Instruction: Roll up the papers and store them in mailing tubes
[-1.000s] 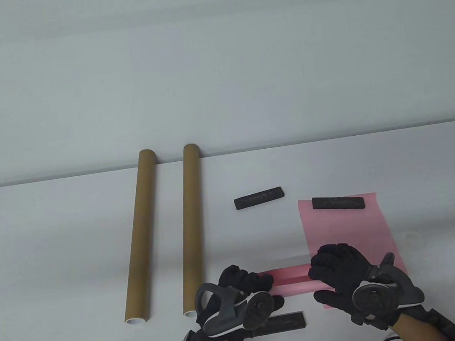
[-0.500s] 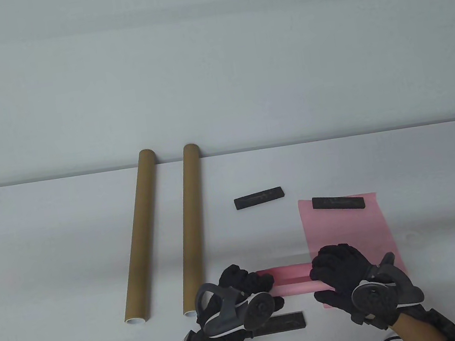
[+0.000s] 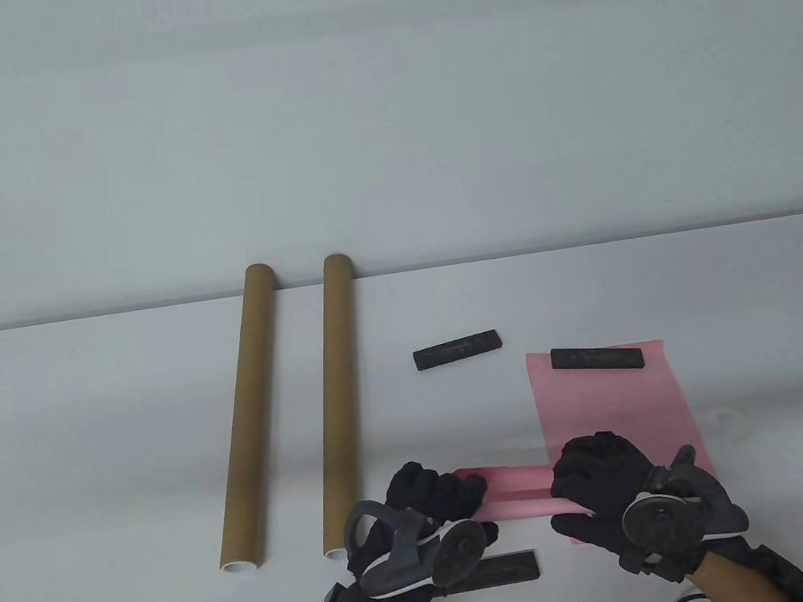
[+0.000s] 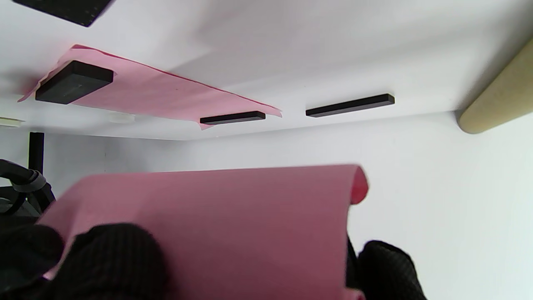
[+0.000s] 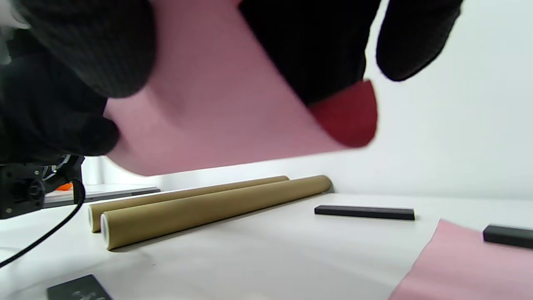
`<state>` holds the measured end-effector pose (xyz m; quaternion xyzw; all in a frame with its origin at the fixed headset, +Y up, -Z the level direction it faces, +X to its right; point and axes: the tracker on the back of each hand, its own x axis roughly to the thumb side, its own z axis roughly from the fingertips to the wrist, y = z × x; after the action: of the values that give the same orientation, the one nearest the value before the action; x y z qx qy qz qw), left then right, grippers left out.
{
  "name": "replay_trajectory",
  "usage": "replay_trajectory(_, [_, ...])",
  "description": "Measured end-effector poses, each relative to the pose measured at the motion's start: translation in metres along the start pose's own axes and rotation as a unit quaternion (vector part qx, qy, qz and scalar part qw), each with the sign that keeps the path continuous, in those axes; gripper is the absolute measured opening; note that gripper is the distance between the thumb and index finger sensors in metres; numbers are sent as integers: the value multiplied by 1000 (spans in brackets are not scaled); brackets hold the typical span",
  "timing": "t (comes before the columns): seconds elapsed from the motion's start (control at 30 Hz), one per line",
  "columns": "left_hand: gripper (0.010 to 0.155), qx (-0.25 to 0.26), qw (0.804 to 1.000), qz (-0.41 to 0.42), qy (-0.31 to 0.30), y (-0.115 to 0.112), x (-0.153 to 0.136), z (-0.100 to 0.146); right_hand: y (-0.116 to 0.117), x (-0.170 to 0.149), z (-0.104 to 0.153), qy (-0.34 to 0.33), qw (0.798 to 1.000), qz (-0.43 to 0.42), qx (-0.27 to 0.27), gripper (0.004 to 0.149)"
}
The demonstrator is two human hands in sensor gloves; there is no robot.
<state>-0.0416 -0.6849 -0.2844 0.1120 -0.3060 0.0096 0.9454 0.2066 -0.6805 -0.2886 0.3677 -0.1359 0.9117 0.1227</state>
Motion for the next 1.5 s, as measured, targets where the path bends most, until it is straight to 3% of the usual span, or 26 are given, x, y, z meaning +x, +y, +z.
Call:
replay_trajectory(0.23, [66, -10, 1000, 22, -2, 0, 0, -1, -1, -1, 1, 2, 1000, 10, -8, 62])
replay_trajectory(0.37, [68, -6, 1000, 10, 2, 0, -1, 0, 0, 1, 0, -1, 1000, 15, -2, 51])
replay_trajectory(0.5, [67, 3, 1000, 0, -3, 2, 2, 1, 0, -1, 0, 0, 1000, -18, 6, 55])
replay_trajectory(0.63, [66, -5, 1000, 18, -5, 1, 1, -1, -2, 0, 1, 1, 1000, 6, -12, 60])
replay_trajectory(0.7, [66, -10, 1000, 24, 0, 0, -1, -1, -3, 2, 2, -6, 999, 39, -18, 56])
replay_trajectory(0.83, [69, 0, 1000, 0, -1, 0, 1, 0, -2, 2, 0, -1, 1000, 2, -15, 51])
replay_trajectory(1.03, [66, -2, 1000, 16, -8, 1, 1, -1, 1, -2, 0, 7, 1000, 2, 6, 66])
replay_trajectory(1.13, [67, -13, 1000, 20, -1, -1, -1, -1, 1, 1, 1, -2, 999, 38, 1, 55])
replay_trajectory(1.23, [68, -10, 1000, 2, -2, -1, 1, -1, 0, 2, 0, 1, 1000, 14, 0, 51])
replay_trajectory(1.33, [67, -6, 1000, -2, -5, 0, 2, 0, 1, 0, 0, -1, 1000, -5, 14, 56])
replay_trajectory(1.5, [66, -9, 1000, 17, -6, 0, 1, -2, -1, 0, 1, -5, 1000, 14, -6, 62])
